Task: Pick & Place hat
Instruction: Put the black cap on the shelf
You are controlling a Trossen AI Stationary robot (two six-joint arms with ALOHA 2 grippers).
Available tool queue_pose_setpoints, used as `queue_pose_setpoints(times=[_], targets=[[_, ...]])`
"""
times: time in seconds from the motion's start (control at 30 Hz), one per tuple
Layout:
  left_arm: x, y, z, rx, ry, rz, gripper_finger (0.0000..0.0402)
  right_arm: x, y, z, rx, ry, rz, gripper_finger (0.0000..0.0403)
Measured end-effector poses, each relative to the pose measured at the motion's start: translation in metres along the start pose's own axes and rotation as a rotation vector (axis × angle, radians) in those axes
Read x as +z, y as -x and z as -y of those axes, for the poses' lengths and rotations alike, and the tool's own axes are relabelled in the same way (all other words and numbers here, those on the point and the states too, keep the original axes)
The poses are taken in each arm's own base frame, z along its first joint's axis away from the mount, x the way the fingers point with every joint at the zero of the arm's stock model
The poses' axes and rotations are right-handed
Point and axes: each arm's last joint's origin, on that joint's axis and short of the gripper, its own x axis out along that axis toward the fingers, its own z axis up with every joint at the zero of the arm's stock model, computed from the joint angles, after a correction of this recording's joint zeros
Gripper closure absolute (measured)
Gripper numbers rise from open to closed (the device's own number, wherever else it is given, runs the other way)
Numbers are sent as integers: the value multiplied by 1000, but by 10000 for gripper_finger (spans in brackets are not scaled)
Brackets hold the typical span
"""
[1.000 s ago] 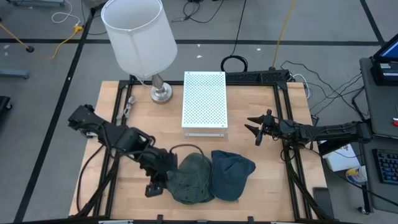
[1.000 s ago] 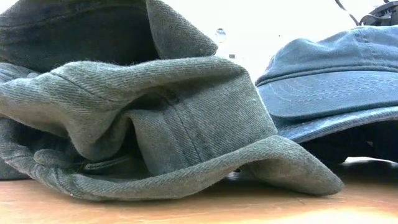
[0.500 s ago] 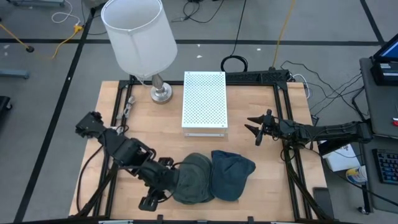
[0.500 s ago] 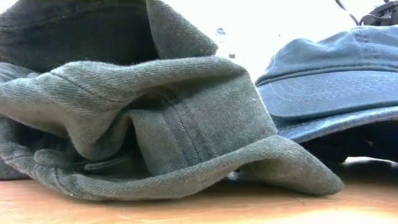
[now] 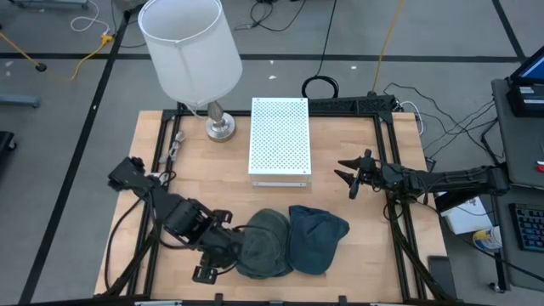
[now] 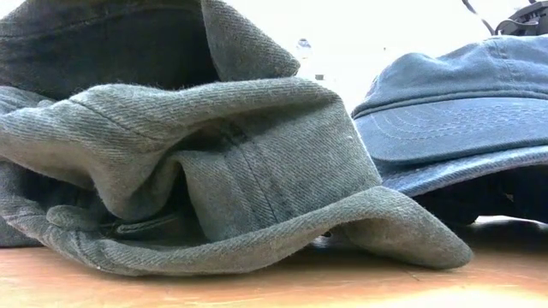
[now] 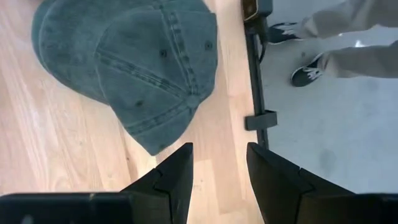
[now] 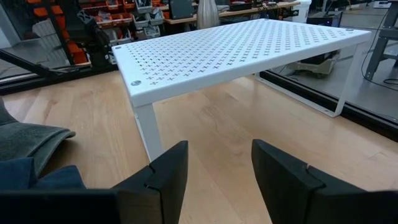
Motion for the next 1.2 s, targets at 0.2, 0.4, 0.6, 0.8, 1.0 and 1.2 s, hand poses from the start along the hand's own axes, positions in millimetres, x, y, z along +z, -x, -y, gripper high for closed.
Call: queue_pose_setpoints(times=[0.2, 0.4, 0.6, 0.8, 1.0, 1.2], targets=[[5, -21, 5, 31, -68, -40, 250, 0, 0, 0, 0, 0, 1, 234], [7, -42, 14, 43, -183, -84, 250, 0, 0, 0, 0, 0, 1, 234], [9, -61, 20, 86, -283, -116, 249, 0, 0, 0, 0, 0, 1, 234], [12, -83, 23, 140, -292, -160, 249, 0, 0, 0, 0, 0, 1, 234], [15, -108, 22, 171, -277, -212, 249, 0, 0, 0, 0, 0, 1, 234], [16, -128, 23, 189, -266, -256, 250, 0, 0, 0, 0, 0, 1, 234]])
